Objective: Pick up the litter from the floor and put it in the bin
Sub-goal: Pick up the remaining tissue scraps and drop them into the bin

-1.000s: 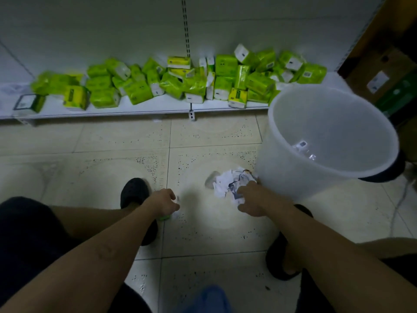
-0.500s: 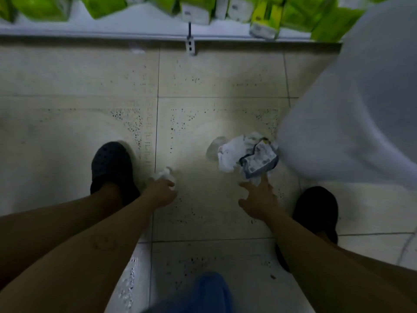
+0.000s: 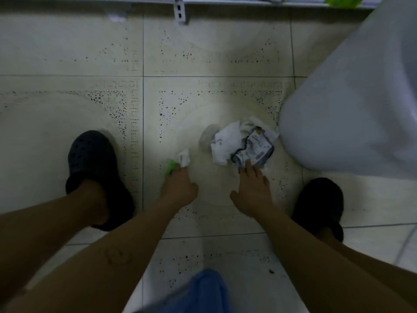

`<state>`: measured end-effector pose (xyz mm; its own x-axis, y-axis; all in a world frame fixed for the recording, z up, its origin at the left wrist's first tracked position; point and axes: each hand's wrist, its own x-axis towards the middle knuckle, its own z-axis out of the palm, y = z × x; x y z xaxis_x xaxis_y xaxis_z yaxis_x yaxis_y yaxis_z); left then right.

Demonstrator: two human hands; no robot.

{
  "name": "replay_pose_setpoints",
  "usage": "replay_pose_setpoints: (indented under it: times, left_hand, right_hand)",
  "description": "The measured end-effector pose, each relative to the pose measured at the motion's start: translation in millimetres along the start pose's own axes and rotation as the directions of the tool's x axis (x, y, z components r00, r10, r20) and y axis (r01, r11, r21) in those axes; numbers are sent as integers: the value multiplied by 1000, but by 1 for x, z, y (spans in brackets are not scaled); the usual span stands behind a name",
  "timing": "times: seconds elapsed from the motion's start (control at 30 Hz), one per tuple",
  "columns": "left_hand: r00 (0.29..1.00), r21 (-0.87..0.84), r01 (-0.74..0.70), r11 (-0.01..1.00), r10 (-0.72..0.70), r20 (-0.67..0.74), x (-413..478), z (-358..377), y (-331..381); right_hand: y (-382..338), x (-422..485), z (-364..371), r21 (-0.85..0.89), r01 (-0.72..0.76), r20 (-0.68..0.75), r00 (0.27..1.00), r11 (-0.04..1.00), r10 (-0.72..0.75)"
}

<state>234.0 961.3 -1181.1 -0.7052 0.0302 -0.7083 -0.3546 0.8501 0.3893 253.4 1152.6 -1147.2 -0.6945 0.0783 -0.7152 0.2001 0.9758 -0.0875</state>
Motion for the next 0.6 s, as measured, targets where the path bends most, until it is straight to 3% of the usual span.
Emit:
replay_pose_setpoints:
  times: [0.27,0.6]
  left_hand:
    - [981,-64,-192,979,190,-35,-24,-25,71]
    - [893,-47,-383,923,356,-276,-113,-121,155]
  right_hand:
    - [10,-31,-47,-6,54,-86,995,998,-55]
    - [32,-121,-157,176,230,-333,929,957,-162]
